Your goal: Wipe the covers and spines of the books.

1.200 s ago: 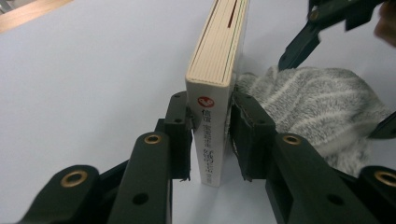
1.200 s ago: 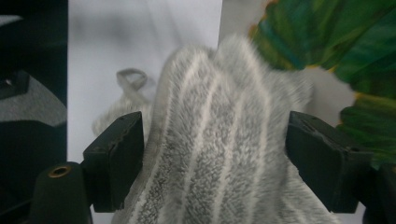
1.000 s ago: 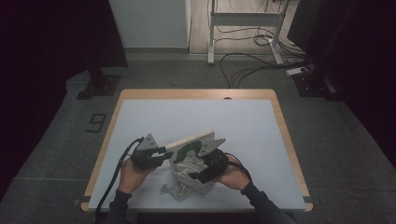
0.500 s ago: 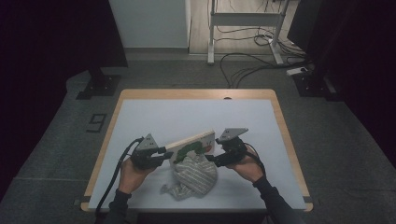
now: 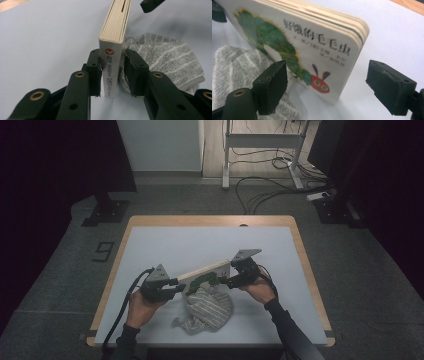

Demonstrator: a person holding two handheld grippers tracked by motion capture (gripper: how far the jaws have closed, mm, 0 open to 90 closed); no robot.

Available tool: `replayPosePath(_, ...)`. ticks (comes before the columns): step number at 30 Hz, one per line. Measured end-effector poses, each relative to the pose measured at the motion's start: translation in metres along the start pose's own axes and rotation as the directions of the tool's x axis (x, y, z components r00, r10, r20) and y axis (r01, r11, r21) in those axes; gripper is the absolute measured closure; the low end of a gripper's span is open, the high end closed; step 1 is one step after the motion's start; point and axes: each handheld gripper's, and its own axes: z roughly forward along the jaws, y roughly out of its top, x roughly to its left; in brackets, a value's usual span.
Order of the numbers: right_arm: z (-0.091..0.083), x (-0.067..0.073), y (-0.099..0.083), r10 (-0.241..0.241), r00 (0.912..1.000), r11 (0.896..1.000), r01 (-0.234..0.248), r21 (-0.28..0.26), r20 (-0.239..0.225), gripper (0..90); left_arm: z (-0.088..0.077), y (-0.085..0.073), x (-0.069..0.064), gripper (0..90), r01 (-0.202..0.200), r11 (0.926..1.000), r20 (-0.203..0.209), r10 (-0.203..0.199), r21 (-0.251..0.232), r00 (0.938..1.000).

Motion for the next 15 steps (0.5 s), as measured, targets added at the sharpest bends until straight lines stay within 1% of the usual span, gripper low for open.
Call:
replayPosePath(3,0.003,-0.003,0.001,0.013,0.9995,1.0,-0.013,-0.017,-0.028,19.2,-0.001,-0.003,0.001,62.1,0.01,0.9999,-0.006,-0.01,-0.006,0.9999)
replayPosePath(6,0.004,-0.004,0.002,-0.003,0.9982,0.999,0.001,-0.037,-0.06,27.1,-0.002,-0.006,0.001,58.7,0.02,0.9998,-0.012,-0.02,-0.01,0.9997)
replayPosePath(7,0.004,-0.003,0.003,-0.006,0.9981,0.999,0.004,-0.041,-0.062,28.5,-0.003,-0.007,0.001,57.3,0.022,0.9997,-0.014,-0.022,-0.013,0.9997)
replayPosePath(8,0.004,-0.002,0.003,-0.009,0.9979,0.999,0.006,-0.043,-0.064,31.9,-0.004,-0.008,0.001,56.1,0.028,0.9995,-0.013,-0.028,-0.015,0.9995)
replayPosePath(9,0.004,-0.001,0.003,-0.012,0.9977,0.999,0.009,-0.04,-0.066,32.6,-0.005,-0.009,0.001,54.5,0.03,0.9994,-0.014,-0.031,-0.016,0.9994)
replayPosePath(10,0.004,-0.001,0.004,-0.02,0.9982,0.999,0.018,-0.036,-0.056,33.8,-0.006,-0.01,0.001,52.7,0.035,0.9992,-0.016,-0.036,-0.018,0.9992)
replayPosePath(12,0.004,0.0,0.004,-0.029,0.9987,0.999,0.027,-0.03,-0.043,36.7,-0.009,-0.013,0.001,47.0,0.045,0.9988,-0.029,-0.046,-0.017,0.9985)
replayPosePath(15,0.003,0.0,0.003,-0.03,0.9992,0.999,0.029,-0.03,-0.028,40.2,-0.012,-0.016,-0.001,31.6,0.059,0.9982,-0.056,-0.059,0.005,0.9967)
